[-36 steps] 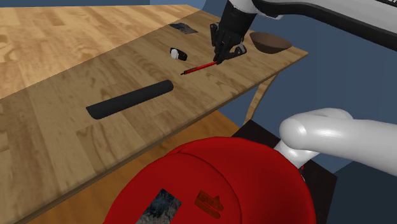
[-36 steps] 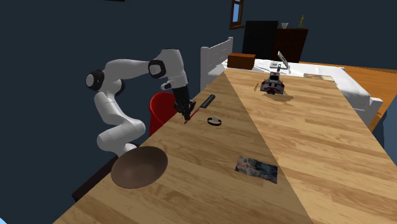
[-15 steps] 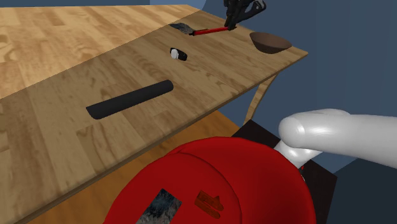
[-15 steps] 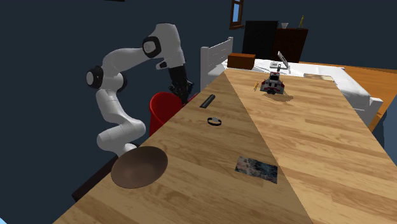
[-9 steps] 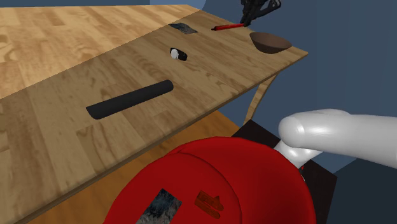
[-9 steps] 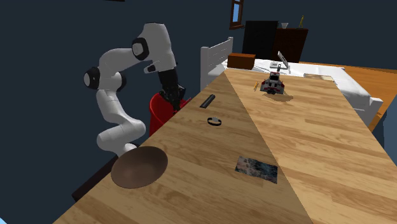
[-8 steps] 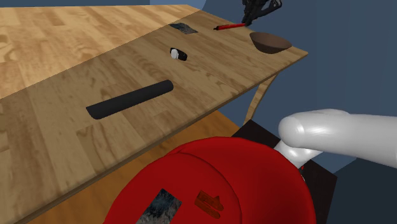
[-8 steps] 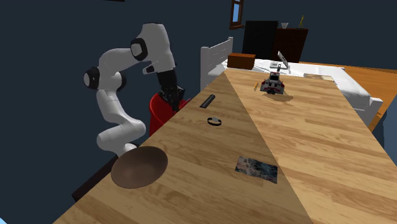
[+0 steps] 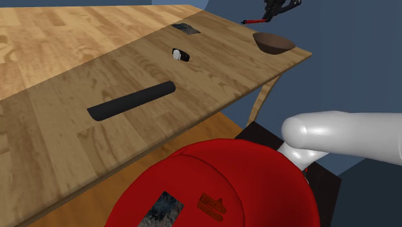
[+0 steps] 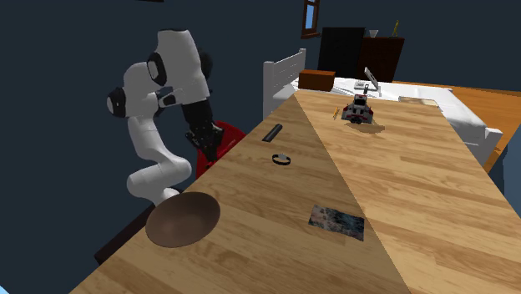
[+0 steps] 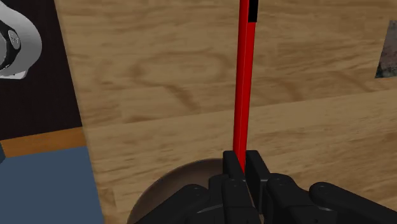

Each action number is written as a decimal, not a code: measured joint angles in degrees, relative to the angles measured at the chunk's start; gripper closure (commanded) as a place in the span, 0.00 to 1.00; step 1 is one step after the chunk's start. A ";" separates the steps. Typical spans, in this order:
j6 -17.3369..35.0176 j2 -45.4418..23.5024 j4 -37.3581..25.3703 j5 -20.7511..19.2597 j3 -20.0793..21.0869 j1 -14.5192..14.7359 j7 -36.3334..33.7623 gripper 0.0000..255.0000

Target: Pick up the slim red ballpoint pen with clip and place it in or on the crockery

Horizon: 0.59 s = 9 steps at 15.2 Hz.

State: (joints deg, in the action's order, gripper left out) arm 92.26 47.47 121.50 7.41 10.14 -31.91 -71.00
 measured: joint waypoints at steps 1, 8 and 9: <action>-0.14 -0.73 -0.74 -0.64 -1.29 -0.29 1.32 1.00; 2.45 -6.95 -3.73 -3.87 -8.79 -2.00 9.54 1.00; 2.48 -8.07 -4.82 -4.14 -9.60 -2.16 10.44 1.00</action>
State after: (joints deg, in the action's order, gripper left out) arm 94.74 39.40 116.68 3.27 0.53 -34.07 -60.56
